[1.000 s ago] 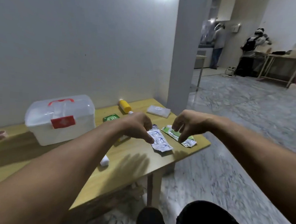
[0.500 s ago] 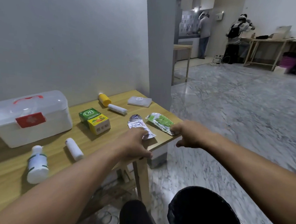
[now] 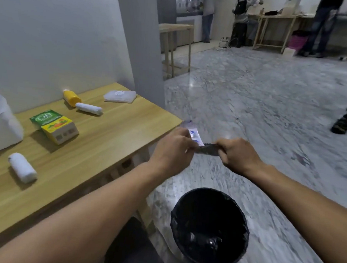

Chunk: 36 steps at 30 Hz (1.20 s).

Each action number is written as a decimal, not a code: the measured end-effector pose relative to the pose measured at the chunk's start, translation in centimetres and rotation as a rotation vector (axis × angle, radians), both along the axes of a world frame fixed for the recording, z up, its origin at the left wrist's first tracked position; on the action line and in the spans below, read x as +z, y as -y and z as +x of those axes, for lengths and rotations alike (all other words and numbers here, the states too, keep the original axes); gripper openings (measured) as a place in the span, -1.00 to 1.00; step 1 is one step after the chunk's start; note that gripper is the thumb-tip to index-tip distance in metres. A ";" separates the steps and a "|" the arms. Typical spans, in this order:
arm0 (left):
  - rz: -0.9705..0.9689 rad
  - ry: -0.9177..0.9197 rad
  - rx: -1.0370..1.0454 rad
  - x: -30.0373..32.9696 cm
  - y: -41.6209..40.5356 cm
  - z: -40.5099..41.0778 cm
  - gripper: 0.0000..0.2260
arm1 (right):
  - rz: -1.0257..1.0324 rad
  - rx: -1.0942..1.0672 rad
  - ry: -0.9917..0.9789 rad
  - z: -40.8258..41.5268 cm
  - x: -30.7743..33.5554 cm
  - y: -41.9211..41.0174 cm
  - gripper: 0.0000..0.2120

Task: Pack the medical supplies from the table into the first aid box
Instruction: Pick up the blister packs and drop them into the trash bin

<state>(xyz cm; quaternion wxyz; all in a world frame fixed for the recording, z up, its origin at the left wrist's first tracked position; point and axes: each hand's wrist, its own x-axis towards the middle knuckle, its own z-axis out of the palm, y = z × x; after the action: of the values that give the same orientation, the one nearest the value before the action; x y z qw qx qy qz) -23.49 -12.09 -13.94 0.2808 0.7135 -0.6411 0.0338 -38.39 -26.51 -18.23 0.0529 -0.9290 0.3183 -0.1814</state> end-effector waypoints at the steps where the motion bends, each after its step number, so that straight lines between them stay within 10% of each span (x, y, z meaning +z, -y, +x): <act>1: 0.014 -0.001 -0.019 -0.9 0.6 -0.9 -0.82 | 0.061 -0.030 -0.016 -0.8 -1.2 0.2 -0.88; 11: 0.473 -0.348 0.207 -14.3 2.2 -2.9 -0.67 | 0.544 -0.221 -0.249 -3.8 -13.7 -1.2 -0.87; 21: 0.763 -0.501 0.166 -19.6 2.1 -2.1 -0.67 | 0.615 -0.216 -0.312 -2.5 -16.3 -1.8 -0.80; 31: 0.783 -0.234 0.043 -8.3 3.8 2.2 -0.49 | 0.476 -0.071 -0.217 2.0 -6.1 1.0 -0.70; 36: 0.743 -0.185 0.030 0.4 2.8 4.3 -0.72 | 0.347 0.079 -0.202 5.3 3.4 0.1 -0.67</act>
<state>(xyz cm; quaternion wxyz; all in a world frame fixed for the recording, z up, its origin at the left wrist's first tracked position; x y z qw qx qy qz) -19.16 -14.89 -13.55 0.0591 0.7760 -0.5709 -0.2615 -33.12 -26.63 -14.88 0.1872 -0.9311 0.3120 -0.0275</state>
